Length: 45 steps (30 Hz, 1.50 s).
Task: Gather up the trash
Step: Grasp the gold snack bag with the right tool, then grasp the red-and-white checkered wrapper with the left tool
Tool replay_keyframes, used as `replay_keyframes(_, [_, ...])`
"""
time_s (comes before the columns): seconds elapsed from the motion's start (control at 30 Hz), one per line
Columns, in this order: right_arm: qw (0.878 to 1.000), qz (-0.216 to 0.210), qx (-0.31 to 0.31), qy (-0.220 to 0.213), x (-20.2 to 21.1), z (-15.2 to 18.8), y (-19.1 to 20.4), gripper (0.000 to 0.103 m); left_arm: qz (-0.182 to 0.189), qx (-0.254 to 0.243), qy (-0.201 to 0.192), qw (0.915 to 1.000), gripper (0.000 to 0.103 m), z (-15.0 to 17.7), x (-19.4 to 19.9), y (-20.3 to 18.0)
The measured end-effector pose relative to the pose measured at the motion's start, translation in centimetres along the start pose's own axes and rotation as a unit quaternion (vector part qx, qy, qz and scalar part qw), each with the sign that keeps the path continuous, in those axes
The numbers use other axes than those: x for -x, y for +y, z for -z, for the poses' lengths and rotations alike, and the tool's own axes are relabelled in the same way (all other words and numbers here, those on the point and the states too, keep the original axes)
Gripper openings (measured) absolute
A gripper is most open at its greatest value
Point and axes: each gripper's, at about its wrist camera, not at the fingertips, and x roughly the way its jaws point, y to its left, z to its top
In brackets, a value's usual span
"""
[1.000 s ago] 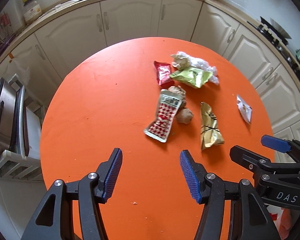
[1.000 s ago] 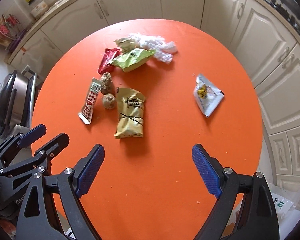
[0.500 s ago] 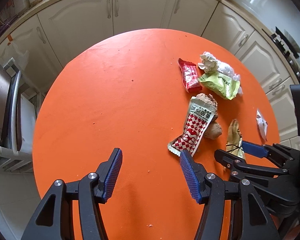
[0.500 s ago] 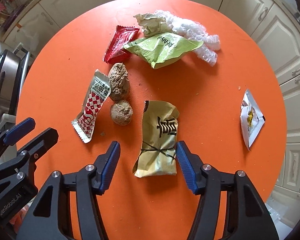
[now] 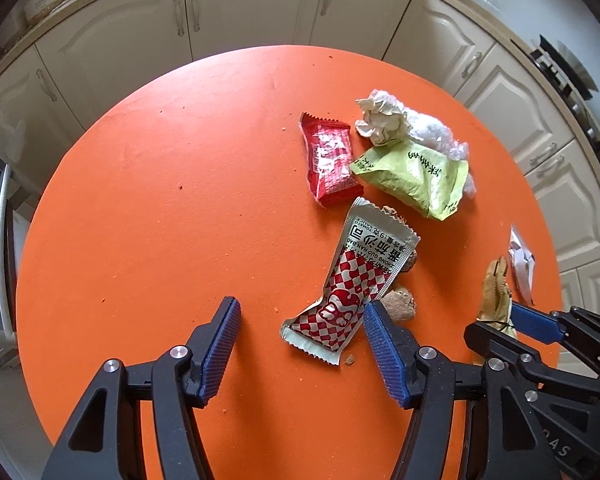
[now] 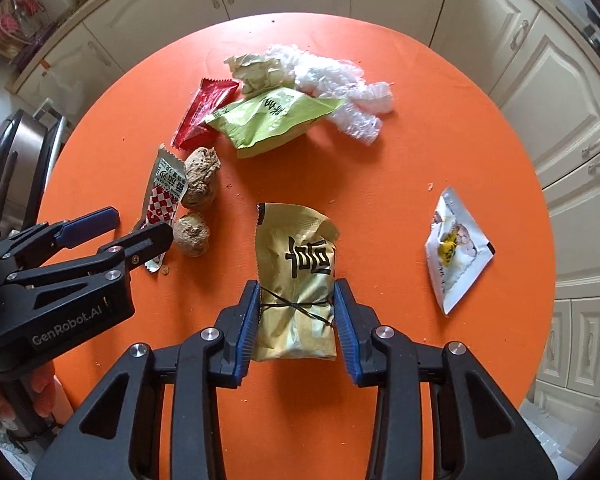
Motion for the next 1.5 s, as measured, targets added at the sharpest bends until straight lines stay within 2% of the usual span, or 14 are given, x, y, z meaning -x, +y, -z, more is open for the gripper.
replay_keyframes(0.03, [1.000, -0.002, -0.005, -0.002, 0.3, -0.1, -0.3, 0.037, 0.010, -0.005, -0.004, 0.9999, 0.047, -0.1, -0.2, -0.1])
replay_keyframes(0.1, [1.000, -0.007, -0.012, -0.004, 0.7, 0.0, -0.7, 0.037, 0.033, -0.011, -0.002, 0.9994, 0.031, 0.0, -0.4, -0.6])
replay_keyframes(0.13, [1.000, -0.009, -0.016, -0.003, 0.7, -0.1, -1.0, 0.037, 0.028, -0.014, -0.004, 0.9995, 0.027, 0.1, -0.4, -0.7])
replay_keyframes(0.4, [0.999, -0.027, -0.032, 0.004, 0.7, 0.3, -2.2, 0.037, 0.006, -0.014, -0.018, 0.9997, 0.018, 0.3, 0.1, -1.2])
replay_keyframes(0.6, [0.999, -0.028, -0.036, -0.003, 1.3, 0.5, -2.5, 0.037, 0.007, -0.016, -0.032, 0.9993, 0.011, 1.4, 2.0, -1.4])
replay_keyframes(0.67, [0.999, -0.028, -0.037, -0.006, 1.7, 1.0, -2.5, 0.037, 0.009, -0.017, -0.037, 0.9991, 0.008, 1.8, 2.8, -1.3])
replay_keyframes(0.7, [0.999, -0.028, -0.038, -0.008, 1.9, 1.0, -2.4, 0.037, 0.008, -0.018, -0.039, 0.9991, 0.001, 2.0, 3.2, -1.4])
replay_keyframes(0.9, [0.999, -0.033, -0.035, -0.018, 3.5, 2.9, -2.4, 0.037, 0.009, -0.021, -0.040, 0.9989, 0.001, 3.5, 4.4, -1.4])
replay_keyframes(1.0, [0.999, -0.037, -0.034, -0.021, 4.1, 3.4, -2.2, 0.037, 0.006, -0.004, -0.035, 0.9994, 0.002, 3.4, 4.4, -0.7])
replay_keyframes(1.17, [0.998, -0.040, -0.034, -0.018, 4.3, 4.0, -2.0, 0.037, -0.002, 0.010, -0.022, 0.9997, 0.016, 2.4, 3.6, -0.1])
replay_keyframes(1.23, [0.998, -0.041, -0.036, -0.016, 4.2, 3.9, -2.1, 0.037, 0.004, 0.012, -0.016, 0.9998, 0.026, 2.0, 2.9, -0.3])
replay_keyframes(1.33, [0.998, -0.038, -0.040, -0.013, 3.9, 3.6, -2.4, 0.037, 0.009, -0.002, -0.007, 0.9999, 0.036, 1.6, 1.9, -1.2])
replay_keyframes(1.5, [0.998, -0.036, -0.047, -0.009, 3.4, 3.3, -2.9, 0.037, 0.012, -0.011, 0.013, 0.9998, 0.037, 1.3, -0.3, -2.4])
